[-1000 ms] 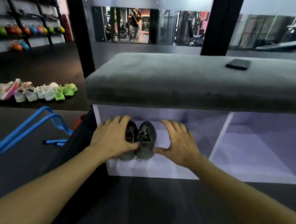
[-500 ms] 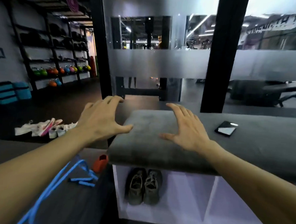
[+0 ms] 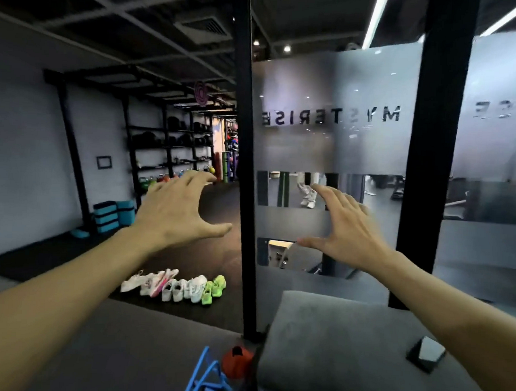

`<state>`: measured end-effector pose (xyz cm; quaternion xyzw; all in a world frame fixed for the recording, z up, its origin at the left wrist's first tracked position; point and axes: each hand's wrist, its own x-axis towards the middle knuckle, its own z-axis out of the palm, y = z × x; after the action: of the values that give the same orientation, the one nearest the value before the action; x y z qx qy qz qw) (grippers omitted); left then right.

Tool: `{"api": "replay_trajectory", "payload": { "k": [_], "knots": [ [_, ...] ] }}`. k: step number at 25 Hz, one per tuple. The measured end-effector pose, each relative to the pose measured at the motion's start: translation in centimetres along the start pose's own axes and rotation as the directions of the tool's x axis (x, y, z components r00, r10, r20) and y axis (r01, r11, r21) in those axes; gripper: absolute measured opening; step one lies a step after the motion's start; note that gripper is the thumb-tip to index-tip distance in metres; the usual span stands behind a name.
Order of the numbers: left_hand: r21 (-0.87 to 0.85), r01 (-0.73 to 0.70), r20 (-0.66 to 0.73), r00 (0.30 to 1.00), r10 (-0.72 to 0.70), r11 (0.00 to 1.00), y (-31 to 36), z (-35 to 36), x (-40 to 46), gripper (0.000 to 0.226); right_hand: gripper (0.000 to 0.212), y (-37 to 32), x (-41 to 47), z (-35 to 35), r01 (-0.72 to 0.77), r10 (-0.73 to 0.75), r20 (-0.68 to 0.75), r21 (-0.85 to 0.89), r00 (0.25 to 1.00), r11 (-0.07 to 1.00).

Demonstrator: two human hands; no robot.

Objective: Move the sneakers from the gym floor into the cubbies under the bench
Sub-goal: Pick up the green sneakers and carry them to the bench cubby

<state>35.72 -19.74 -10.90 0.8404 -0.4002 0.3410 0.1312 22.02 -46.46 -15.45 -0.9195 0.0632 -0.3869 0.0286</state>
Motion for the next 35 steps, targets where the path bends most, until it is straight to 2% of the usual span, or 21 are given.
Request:
{"api": "replay_trajectory", "payload": {
  "k": [4,5,11,17,21,26,30,35],
  "knots": [
    [0.125,0.067,-0.016,0.998,-0.066,0.99,-3.5,-11.8,-2.0,0.094,0.101,-8.7,4.0,-6.4,0.077,-0.078,0.018,0.086,0.997,0.993],
    [0.107,0.068,0.013,0.997,-0.07,0.992,-3.0,-12.3,-2.2,0.094,0.101,-8.8,3.7,-6.8,0.071,-0.072,0.007,0.082,0.997,0.994],
    [0.316,0.311,-0.012,0.946,-0.324,0.896,-7.4,-28.1,-11.5,0.091,0.104,-24.4,6.6,-11.4,0.259,-0.269,-0.014,0.322,0.963,0.911],
    [0.412,0.42,-0.053,0.897,-0.439,0.808,-6.7,-36.2,-19.1,0.087,0.105,-31.6,5.5,-13.7,0.374,-0.398,-0.013,0.376,0.917,0.848],
    [0.425,0.493,-0.08,0.856,-0.511,0.759,-7.2,-38.2,-22.9,0.087,0.106,-34.3,4.8,-13.4,0.387,-0.427,-0.001,0.423,0.904,0.819],
    [0.419,0.522,-0.092,0.838,-0.538,0.742,-10.7,-38.0,-23.8,0.088,0.106,-36.5,5.8,-10.4,0.37,-0.425,0.036,0.428,0.904,0.824],
    [0.399,0.497,-0.057,0.852,-0.52,0.771,-16.6,-36.3,-22.5,0.089,0.106,-37.9,8.3,-6.5,0.334,-0.391,0.07,0.395,0.918,0.856],
    [0.316,0.445,0.004,0.882,-0.47,0.838,-27.1,-32.2,-18.0,0.089,0.107,-39.6,13.1,-0.6,0.225,-0.265,0.098,0.305,0.959,0.926]
  ]
}}
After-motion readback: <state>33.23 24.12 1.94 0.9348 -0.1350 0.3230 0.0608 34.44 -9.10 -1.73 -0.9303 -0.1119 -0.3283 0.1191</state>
